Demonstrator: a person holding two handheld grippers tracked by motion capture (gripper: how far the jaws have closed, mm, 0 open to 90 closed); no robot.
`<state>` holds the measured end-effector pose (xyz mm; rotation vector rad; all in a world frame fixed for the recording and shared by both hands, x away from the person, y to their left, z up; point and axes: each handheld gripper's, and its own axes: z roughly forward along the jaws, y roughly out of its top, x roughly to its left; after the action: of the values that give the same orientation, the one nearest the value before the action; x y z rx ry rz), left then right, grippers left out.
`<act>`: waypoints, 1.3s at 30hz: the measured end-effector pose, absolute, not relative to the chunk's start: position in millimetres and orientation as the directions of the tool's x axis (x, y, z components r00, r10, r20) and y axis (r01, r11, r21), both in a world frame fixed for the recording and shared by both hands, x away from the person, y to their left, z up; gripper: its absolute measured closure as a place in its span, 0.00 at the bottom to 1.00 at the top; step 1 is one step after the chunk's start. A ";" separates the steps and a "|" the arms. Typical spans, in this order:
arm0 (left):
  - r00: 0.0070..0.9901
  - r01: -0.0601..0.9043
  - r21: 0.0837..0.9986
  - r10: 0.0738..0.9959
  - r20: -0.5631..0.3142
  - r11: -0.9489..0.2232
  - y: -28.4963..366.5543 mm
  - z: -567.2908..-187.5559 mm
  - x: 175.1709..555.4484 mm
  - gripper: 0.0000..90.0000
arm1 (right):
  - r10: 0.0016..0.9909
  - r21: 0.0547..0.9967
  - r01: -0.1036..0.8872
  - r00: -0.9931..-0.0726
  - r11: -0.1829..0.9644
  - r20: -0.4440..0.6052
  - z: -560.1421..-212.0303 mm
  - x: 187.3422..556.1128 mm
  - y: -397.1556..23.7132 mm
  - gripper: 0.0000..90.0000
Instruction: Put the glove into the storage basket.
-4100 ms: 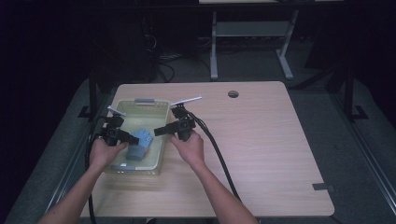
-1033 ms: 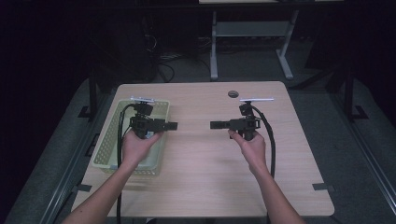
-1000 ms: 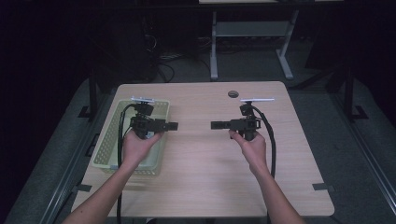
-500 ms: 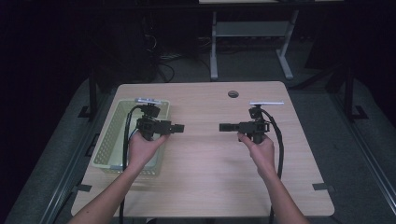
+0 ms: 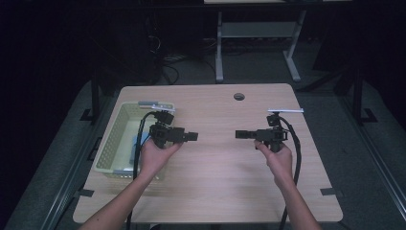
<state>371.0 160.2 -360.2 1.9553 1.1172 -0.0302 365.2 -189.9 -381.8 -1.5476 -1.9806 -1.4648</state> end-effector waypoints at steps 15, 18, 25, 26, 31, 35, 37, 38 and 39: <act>0.641 0.692 0.667 0.659 -0.393 -0.276 136.8 -371.3 354.9 0.29 | 0.626 0.544 0.835 -0.382 -0.082 0.680 -391.1 353.5 -217.2 0.36; 0.650 0.687 0.669 0.651 -0.393 -0.282 133.2 -373.4 351.3 0.29 | 0.627 0.539 0.837 -0.372 -0.092 0.684 -393.9 351.1 -223.4 0.36; 0.671 0.666 0.676 0.648 -0.361 -0.314 120.9 -382.7 340.0 0.29 | 0.632 0.529 0.843 -0.358 -0.098 0.687 -399.5 345.8 -231.7 0.36; 0.672 0.667 0.675 0.646 -0.363 -0.316 119.4 -384.4 338.8 0.29 | 0.634 0.529 0.843 -0.357 -0.099 0.686 -399.6 344.7 -232.8 0.36; 0.681 0.657 0.680 0.642 -0.353 -0.324 113.3 -390.0 331.0 0.29 | 0.636 0.526 0.844 -0.350 -0.105 0.688 -404.9 339.2 -239.0 0.36; 0.688 0.657 0.683 0.625 -0.369 -0.320 109.2 -394.0 324.2 0.29 | 0.640 0.515 0.850 -0.336 -0.110 0.691 -410.0 335.4 -244.0 0.35; 0.699 0.643 0.690 0.623 -0.352 -0.332 106.4 -395.8 320.0 0.29 | 0.636 0.512 0.851 -0.331 -0.117 0.697 -413.2 332.6 -247.2 0.35; 0.702 0.639 0.693 0.621 -0.348 -0.335 104.9 -396.8 317.7 0.29 | 0.635 0.513 0.850 -0.332 -0.119 0.698 -414.7 331.0 -248.5 0.35; 0.705 0.635 0.694 0.622 -0.342 -0.338 103.6 -397.8 315.3 0.29 | 0.633 0.513 0.850 -0.334 -0.118 0.699 -416.1 329.1 -249.7 0.35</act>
<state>315.3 103.6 -397.8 2.0424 0.9595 -0.0193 329.1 -249.7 -416.1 -1.6625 -1.9230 -1.4334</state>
